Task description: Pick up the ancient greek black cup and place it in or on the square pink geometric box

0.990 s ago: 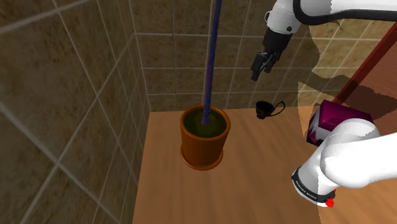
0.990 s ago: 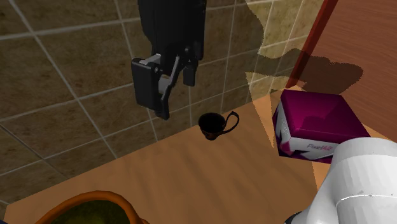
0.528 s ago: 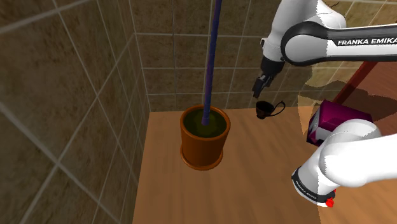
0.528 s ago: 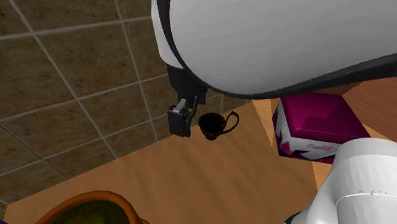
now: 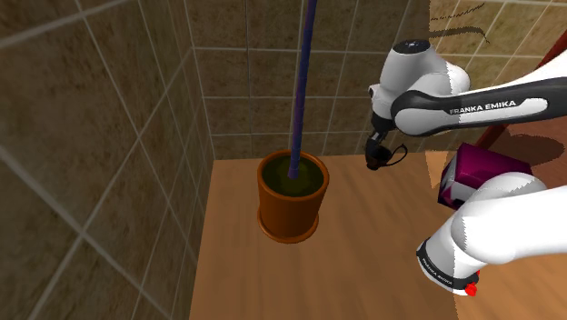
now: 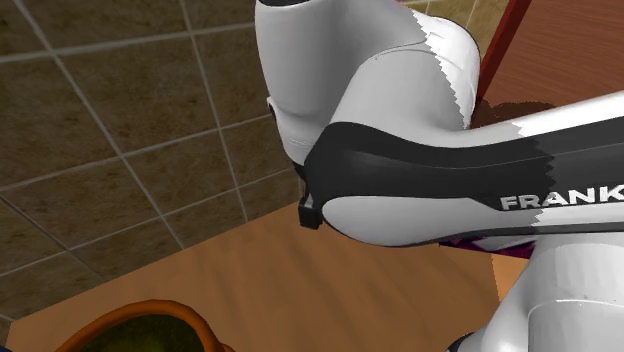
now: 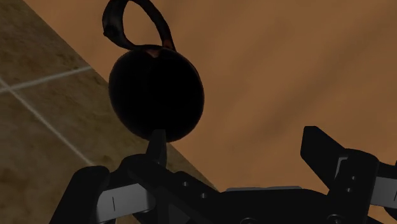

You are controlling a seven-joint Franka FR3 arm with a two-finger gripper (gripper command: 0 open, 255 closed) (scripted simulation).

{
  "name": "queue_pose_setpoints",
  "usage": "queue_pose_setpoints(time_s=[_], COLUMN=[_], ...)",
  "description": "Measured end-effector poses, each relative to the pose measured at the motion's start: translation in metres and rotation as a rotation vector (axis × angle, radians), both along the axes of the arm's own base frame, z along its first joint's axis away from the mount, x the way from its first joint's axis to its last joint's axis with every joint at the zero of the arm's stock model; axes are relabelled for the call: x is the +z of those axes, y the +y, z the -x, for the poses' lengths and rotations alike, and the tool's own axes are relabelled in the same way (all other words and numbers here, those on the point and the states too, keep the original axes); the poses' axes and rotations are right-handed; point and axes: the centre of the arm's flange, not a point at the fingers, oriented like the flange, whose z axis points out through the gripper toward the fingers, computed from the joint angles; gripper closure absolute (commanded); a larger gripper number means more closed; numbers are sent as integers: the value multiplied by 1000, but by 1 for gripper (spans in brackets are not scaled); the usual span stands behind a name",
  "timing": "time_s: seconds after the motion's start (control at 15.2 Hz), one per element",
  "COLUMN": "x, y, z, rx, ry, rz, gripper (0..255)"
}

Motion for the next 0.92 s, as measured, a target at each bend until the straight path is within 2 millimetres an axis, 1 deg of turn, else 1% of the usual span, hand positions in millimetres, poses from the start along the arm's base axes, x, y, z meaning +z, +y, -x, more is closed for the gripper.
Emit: queue_pose_setpoints(time_s=[0.07,0.13,0.26,0.59,0.66,0.92], x=[-11,-23,-34,-59,-66,-72], y=[-7,-9,-17,-27,-29,-30], z=[2,2,1,1,1,0], rx=[8,16,25,28,28,29], ry=[3,7,9,10,10,9], rz=[17,36,50,55,55,55], gripper=[0,0,0,0,0,0])
